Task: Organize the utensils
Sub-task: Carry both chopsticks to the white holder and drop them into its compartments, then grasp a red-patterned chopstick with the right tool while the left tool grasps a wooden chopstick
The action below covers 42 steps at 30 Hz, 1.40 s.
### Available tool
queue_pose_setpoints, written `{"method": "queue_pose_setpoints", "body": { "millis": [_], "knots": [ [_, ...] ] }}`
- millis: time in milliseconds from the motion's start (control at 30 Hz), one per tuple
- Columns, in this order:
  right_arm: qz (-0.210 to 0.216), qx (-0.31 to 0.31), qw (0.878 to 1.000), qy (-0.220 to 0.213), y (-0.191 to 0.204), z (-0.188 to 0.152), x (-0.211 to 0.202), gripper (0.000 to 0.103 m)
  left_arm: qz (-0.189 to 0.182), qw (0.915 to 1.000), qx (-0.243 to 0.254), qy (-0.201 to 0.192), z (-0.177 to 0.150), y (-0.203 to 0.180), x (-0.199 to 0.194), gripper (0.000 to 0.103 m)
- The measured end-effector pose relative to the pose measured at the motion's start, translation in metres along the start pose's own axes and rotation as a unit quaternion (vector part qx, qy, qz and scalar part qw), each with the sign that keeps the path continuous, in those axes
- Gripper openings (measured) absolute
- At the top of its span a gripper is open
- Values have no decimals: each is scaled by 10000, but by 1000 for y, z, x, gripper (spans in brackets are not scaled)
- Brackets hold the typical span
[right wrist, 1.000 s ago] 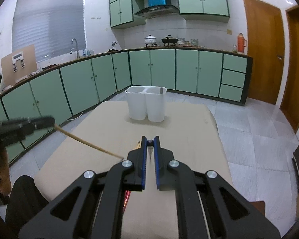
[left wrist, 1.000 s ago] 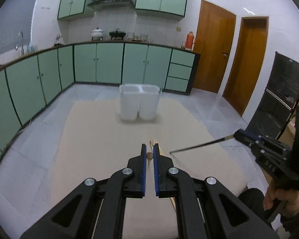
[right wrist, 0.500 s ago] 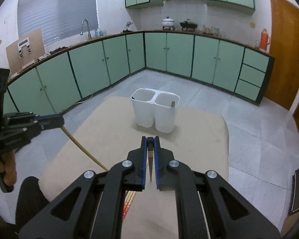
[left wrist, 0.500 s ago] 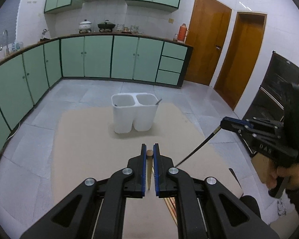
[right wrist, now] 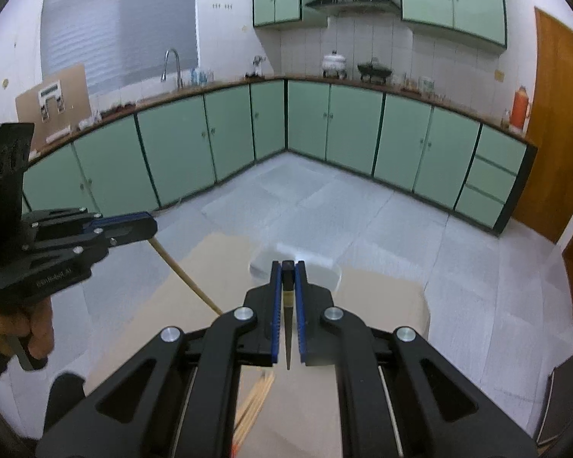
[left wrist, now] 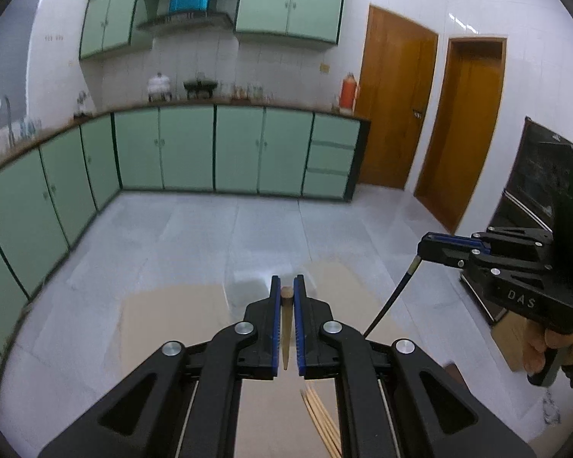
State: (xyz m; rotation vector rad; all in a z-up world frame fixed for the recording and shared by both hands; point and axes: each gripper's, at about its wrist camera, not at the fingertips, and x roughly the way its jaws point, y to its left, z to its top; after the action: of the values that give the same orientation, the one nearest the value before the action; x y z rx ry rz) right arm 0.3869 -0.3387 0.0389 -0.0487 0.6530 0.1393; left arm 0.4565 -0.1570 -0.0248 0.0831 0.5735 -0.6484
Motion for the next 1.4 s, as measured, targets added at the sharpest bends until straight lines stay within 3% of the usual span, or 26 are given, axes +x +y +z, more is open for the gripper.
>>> {"method": "queue_pose_setpoints", "body": {
  "millis": [133,300,533,633,667,800,867,1000,1100,1300,1400],
  "knots": [
    [-39,212,9991,-360,-13,45,11,6,215,9991,77,-358,39,4,13,6],
    [-198,290,9979,-545,-28,69,47,6,419,9978,-10,-522,61,19,50,6],
    [-442,466,9979,-60,-51,34,123,6,459,9985,-277,-89,31,43,116,6],
    [-410,568,9975,112,-55,14,135,7,512,9982,-296,117,10,48,128,7],
    [-408,588,9974,97,-55,10,133,8,521,9981,-309,130,4,49,128,9],
    [-359,584,9974,-228,-51,-7,100,19,585,9980,-251,-30,-7,50,102,38],
    [-301,623,9966,-446,-51,-21,73,20,580,9981,-154,-128,-11,46,83,40],
    [-225,673,9946,-752,-45,-81,14,24,617,9974,56,-379,-47,33,26,57],
    [-264,653,9952,-678,-29,-146,-11,28,591,9971,72,-469,-93,25,-12,63],
    [-247,438,9984,247,36,-301,-7,28,633,9975,89,-311,-202,-1,-51,69],
    [-84,284,9977,602,67,-347,0,28,514,9986,-27,-132,-253,-12,-52,70]
  ]
}}
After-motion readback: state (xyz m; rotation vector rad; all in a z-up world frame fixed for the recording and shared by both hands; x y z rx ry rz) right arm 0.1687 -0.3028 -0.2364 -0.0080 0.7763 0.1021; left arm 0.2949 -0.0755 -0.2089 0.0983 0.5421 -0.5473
